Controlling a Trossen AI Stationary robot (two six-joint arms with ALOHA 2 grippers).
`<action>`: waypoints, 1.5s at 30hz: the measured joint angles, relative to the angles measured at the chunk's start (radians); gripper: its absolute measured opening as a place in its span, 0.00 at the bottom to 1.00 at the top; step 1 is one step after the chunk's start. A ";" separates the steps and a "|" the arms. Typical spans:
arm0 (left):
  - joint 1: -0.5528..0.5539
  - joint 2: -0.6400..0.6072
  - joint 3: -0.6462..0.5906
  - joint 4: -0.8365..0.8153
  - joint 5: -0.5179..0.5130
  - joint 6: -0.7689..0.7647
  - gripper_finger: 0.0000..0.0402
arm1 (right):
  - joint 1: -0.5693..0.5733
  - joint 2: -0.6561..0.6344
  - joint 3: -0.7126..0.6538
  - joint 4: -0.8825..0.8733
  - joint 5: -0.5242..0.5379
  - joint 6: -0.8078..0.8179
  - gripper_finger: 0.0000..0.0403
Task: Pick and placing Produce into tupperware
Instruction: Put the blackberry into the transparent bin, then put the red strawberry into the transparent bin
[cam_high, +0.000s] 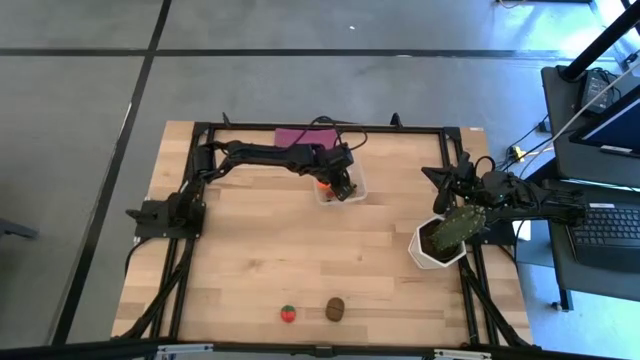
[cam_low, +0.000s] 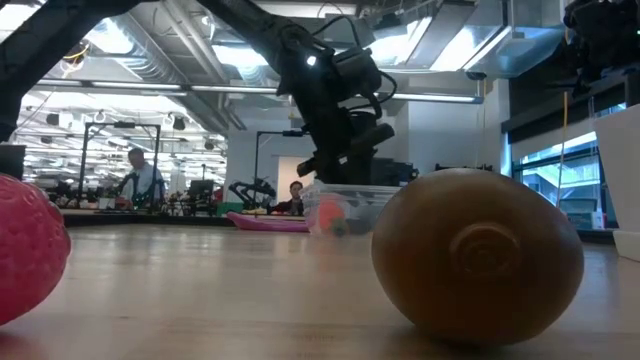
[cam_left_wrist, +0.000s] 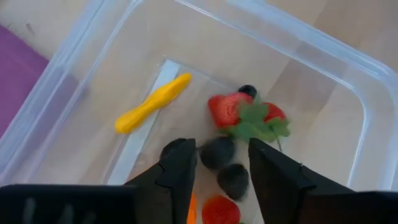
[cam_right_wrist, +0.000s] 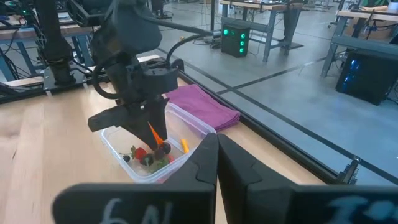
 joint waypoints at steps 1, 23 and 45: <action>0.000 0.000 0.000 0.001 0.000 0.000 0.36 | 0.000 0.000 0.000 0.000 0.000 0.000 0.02; -0.115 -0.391 0.000 -0.179 0.000 0.334 0.38 | 0.000 0.000 0.000 -0.008 -0.002 0.000 0.02; -0.619 -0.420 -0.001 -0.470 0.068 -0.170 0.67 | 0.000 0.000 0.000 0.003 -0.002 -0.028 0.02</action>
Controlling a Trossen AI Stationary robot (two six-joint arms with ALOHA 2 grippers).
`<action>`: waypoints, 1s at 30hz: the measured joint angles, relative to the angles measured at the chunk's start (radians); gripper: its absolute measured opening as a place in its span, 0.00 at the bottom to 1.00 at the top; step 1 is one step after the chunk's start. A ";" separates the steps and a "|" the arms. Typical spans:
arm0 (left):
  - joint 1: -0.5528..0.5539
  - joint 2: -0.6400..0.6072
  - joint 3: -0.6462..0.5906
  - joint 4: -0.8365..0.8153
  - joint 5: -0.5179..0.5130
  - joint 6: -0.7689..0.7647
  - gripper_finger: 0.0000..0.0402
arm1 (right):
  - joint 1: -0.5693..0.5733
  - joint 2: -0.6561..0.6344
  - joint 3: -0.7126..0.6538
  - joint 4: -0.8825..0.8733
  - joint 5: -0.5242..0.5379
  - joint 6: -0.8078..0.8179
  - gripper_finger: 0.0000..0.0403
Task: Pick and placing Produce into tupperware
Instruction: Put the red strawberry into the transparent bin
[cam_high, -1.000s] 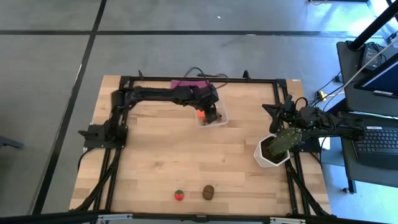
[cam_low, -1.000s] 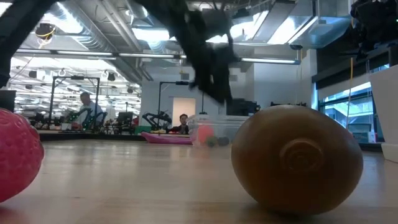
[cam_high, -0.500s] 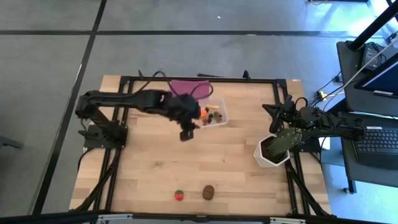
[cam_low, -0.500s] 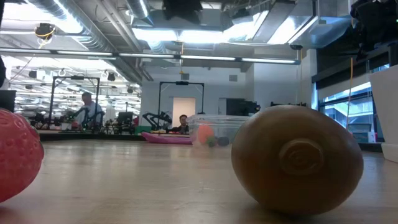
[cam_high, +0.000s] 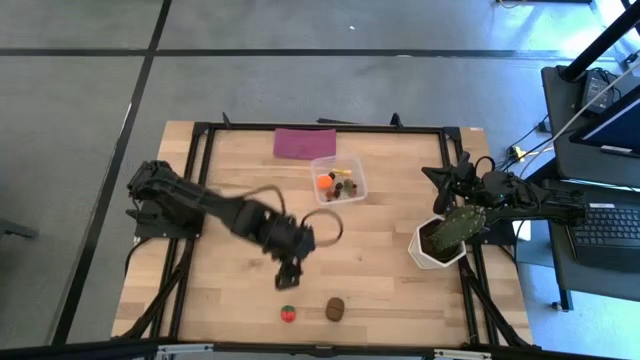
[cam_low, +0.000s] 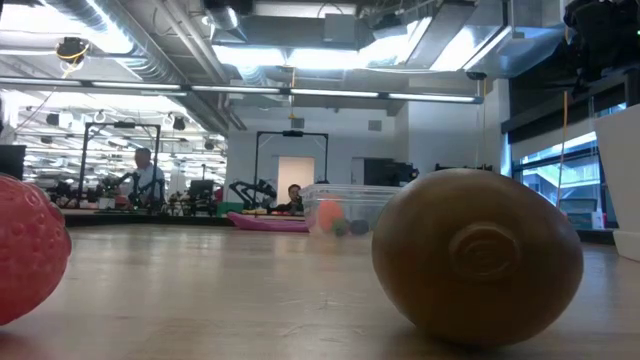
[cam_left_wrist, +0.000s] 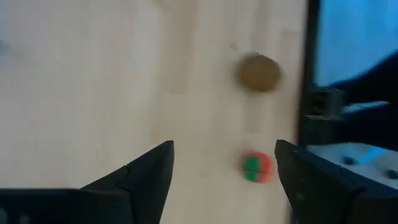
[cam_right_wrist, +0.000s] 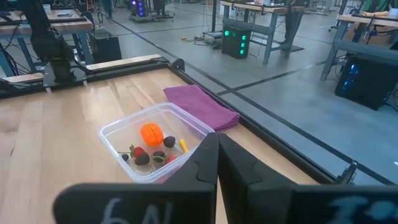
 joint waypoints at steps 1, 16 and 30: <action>-0.027 0.004 0.000 0.007 0.004 -0.048 0.67 | 0.000 0.000 0.000 0.000 0.000 0.000 0.02; -0.272 0.183 0.000 0.012 -0.103 -0.967 0.63 | 0.000 0.000 0.000 -0.001 0.000 0.003 0.02; -0.304 0.344 0.000 0.053 -0.046 -1.168 0.63 | 0.000 0.000 0.000 -0.004 0.000 0.005 0.02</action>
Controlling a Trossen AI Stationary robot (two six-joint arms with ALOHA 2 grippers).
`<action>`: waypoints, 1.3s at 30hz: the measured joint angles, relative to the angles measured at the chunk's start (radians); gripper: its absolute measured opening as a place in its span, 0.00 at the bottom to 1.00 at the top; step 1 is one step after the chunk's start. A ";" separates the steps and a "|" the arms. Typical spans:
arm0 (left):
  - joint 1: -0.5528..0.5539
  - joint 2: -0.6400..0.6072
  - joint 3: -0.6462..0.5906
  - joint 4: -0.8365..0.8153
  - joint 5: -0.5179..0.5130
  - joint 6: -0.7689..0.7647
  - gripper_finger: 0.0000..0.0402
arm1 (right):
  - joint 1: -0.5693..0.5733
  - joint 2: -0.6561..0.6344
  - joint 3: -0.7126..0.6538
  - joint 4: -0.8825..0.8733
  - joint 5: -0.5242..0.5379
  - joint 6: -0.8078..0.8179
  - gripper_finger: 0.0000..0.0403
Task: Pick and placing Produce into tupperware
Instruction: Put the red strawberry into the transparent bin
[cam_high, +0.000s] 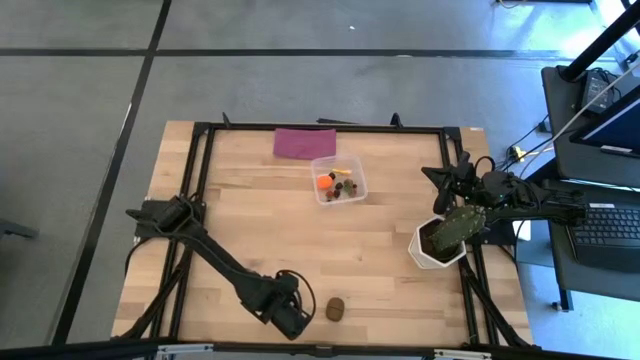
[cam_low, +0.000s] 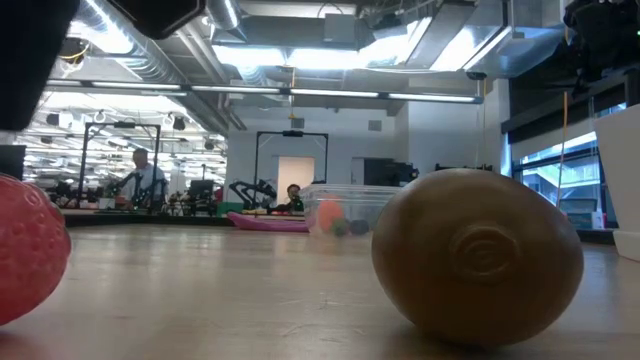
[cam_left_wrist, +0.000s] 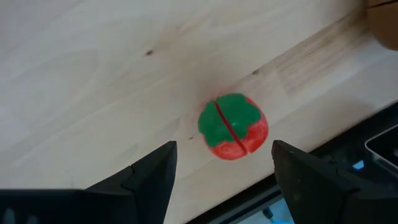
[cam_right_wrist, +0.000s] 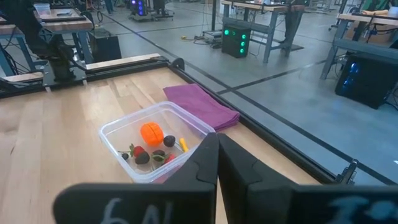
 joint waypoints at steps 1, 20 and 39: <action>-0.001 0.000 0.000 0.000 0.000 0.000 0.63 | 0.000 0.000 0.000 0.000 0.000 0.000 0.02; 0.028 -0.004 0.000 0.032 0.021 0.088 0.76 | 0.000 0.000 0.000 -0.004 0.000 0.000 0.02; 0.035 -0.005 0.000 0.067 0.060 0.131 0.84 | 0.000 0.000 0.000 -0.005 0.000 0.000 0.02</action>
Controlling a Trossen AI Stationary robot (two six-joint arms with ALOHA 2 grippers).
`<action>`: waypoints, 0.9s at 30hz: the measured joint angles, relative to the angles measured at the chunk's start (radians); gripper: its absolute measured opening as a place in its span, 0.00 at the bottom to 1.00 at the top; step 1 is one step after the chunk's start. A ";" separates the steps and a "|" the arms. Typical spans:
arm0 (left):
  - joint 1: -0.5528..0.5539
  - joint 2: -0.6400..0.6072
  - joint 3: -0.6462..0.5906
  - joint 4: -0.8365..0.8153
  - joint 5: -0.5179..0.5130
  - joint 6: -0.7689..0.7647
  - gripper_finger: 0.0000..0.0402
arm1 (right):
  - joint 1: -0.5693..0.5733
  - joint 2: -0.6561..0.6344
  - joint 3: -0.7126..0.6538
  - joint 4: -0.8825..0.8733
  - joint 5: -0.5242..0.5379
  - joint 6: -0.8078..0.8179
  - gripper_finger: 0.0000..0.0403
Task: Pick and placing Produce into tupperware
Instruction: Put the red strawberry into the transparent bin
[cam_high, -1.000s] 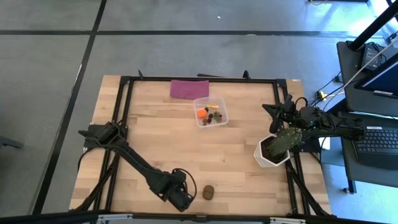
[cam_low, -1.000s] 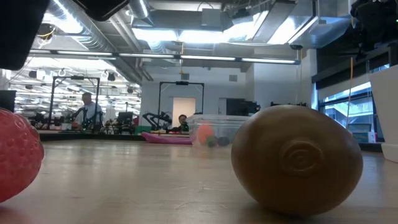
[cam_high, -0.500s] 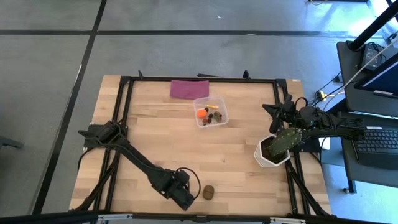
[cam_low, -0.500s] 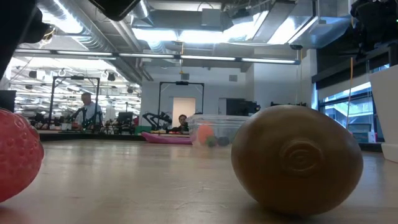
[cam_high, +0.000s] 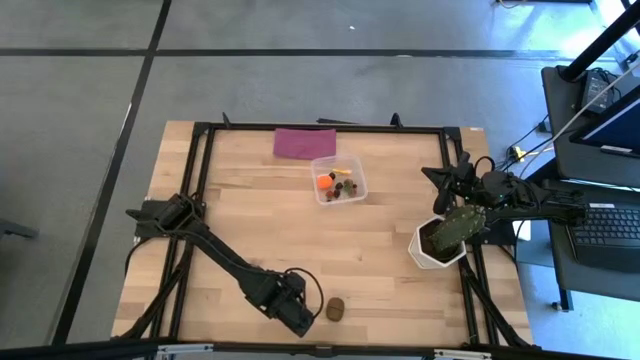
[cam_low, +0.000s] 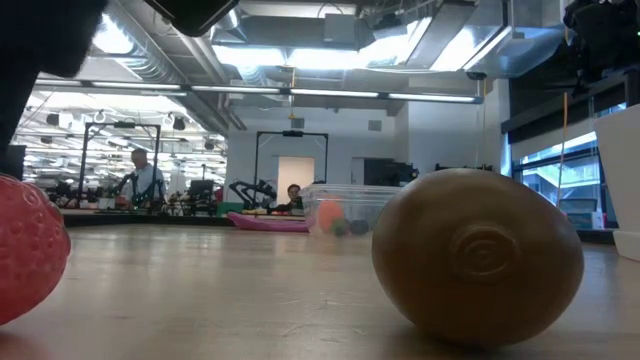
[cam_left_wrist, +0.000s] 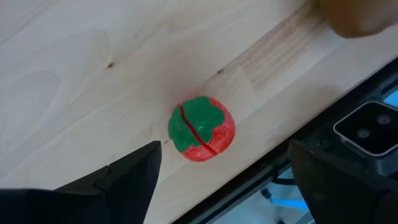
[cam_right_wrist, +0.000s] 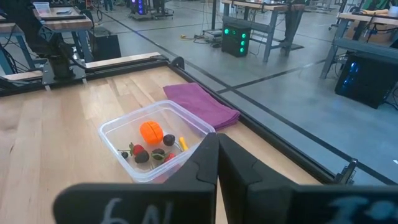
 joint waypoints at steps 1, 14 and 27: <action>0.000 0.000 0.000 0.000 -0.002 -0.004 0.84 | 0.000 0.000 0.000 0.000 0.000 0.000 0.02; -0.012 0.003 0.000 -0.005 -0.008 -0.116 0.78 | 0.000 0.000 0.000 0.000 0.000 0.000 0.02; -0.022 0.072 0.000 -0.007 -0.006 -0.156 0.77 | 0.000 0.000 0.000 -0.001 0.000 0.000 0.02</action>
